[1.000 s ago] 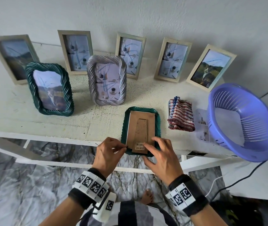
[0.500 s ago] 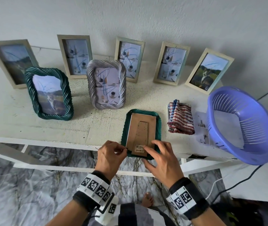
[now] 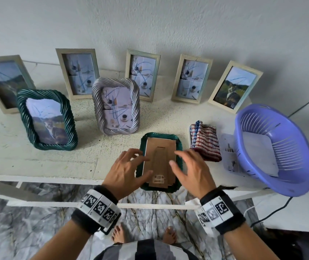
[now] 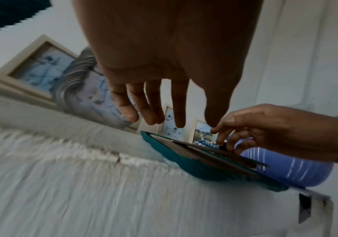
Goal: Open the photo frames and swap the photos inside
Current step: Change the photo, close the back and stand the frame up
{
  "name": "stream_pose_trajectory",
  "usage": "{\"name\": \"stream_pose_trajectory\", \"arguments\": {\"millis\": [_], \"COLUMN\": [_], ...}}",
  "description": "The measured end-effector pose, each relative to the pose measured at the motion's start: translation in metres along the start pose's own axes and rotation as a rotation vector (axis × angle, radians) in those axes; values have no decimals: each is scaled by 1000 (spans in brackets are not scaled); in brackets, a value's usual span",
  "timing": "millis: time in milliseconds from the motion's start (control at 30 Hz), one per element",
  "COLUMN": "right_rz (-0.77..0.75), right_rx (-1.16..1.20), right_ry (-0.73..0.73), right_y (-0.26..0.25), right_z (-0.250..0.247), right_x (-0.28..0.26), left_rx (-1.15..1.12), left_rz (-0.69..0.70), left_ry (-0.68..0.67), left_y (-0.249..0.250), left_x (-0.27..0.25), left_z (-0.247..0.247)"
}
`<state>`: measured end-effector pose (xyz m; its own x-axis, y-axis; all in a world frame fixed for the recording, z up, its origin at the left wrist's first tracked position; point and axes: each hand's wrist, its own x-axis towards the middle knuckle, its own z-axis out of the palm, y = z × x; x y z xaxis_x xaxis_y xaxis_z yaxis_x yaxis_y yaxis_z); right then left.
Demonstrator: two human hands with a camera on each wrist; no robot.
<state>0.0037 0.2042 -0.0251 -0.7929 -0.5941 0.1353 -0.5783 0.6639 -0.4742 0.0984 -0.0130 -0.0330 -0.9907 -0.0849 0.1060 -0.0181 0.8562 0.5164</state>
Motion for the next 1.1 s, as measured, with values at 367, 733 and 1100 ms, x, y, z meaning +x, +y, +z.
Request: {"name": "stream_pose_trajectory", "arguments": {"millis": [367,733,1100], "right_rz": [211,346,245], "right_rx": [-83,185,62], "right_ry": [-39,7,20], "right_y": [9,11,8], "right_z": [11,13,17], "right_x": [48,51,48], "left_rx": [303,275,246], "left_rz": [-23,-5,0], "left_ry": [-427,-380,-368], "left_y": [17,18,18], "left_x": [47,49,47], "left_z": [3,2,2]}}
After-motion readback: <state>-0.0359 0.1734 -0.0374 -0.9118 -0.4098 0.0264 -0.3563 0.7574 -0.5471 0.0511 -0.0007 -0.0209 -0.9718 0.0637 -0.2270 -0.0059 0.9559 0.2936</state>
